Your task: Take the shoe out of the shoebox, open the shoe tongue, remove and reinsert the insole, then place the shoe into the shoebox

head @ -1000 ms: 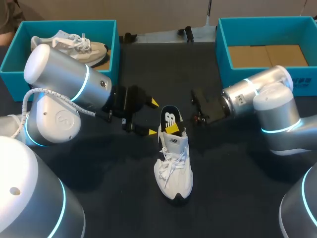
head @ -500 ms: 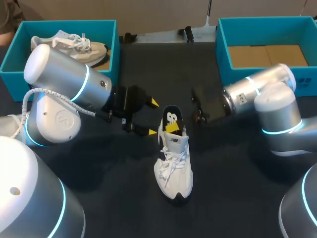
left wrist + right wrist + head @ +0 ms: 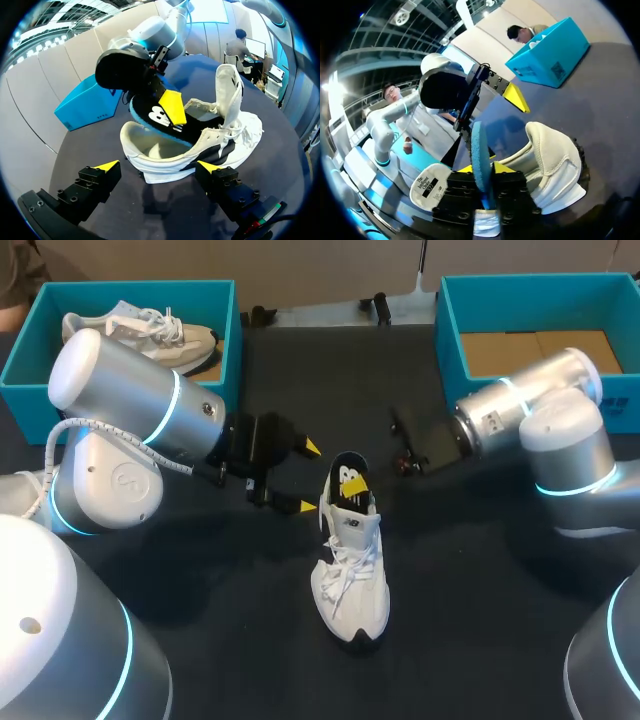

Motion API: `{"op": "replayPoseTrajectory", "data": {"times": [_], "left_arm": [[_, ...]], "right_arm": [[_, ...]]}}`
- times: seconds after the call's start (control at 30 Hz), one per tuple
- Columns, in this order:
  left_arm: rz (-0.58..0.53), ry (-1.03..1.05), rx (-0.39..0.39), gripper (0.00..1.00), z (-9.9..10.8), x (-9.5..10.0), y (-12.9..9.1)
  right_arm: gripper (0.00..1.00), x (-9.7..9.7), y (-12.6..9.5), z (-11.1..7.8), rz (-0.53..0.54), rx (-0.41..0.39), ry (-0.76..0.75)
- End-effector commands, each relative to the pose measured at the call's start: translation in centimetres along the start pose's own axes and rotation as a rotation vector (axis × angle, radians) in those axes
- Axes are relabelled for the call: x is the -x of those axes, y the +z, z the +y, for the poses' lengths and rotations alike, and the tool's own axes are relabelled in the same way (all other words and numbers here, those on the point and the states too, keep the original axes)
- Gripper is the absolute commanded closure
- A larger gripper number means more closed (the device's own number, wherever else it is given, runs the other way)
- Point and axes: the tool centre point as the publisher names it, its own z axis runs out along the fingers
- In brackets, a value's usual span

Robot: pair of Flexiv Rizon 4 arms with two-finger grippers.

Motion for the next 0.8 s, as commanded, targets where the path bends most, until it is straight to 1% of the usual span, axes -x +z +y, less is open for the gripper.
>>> {"op": "replayPoseTrajectory", "data": {"times": [0.03,0.37,0.53,0.57,0.6,0.63,0.7,0.73,0.77,0.8], "left_arm": [[-0.001,0.001,0.003,0.00,-0.1,-0.1,0.0],[-0.001,0.001,0.003,0.00,-0.1,-0.1,0.0],[-0.001,0.001,0.003,0.00,-0.1,-0.1,0.0],[-0.001,0.001,0.003,0.00,-0.1,-0.1,0.0],[-0.001,0.001,0.003,0.00,-0.1,-0.1,0.0],[-0.001,0.001,0.003,0.00,-0.1,-0.1,0.0],[-0.001,0.001,0.003,0.00,-0.1,-0.1,0.0],[-0.001,0.001,0.003,0.00,-0.1,-0.1,0.0],[-0.001,0.001,0.003,0.00,-0.1,-0.1,0.0],[-0.001,0.001,0.003,0.00,-0.1,-0.1,0.0]], "right_arm": [[1.00,0.8,0.8,-0.1,0.025,-0.030,0.020],[1.00,0.6,1.7,-1.9,0.055,-0.025,0.073],[1.00,0.5,1.6,-2.1,0.057,-0.029,0.092],[0.97,0.4,1.5,-2.0,0.052,-0.029,0.090],[0.91,0.3,1.4,-1.8,0.043,-0.028,0.085],[0.83,0.2,1.3,-1.6,0.035,-0.028,0.079],[0.74,-0.1,1.1,-1.3,0.021,-0.022,0.065],[0.72,-0.2,1.0,-1.1,0.017,-0.022,0.062],[0.68,-0.3,1.0,-0.9,0.009,-0.021,0.055],[0.66,-0.5,0.9,-0.7,0.005,-0.021,0.050]]}}
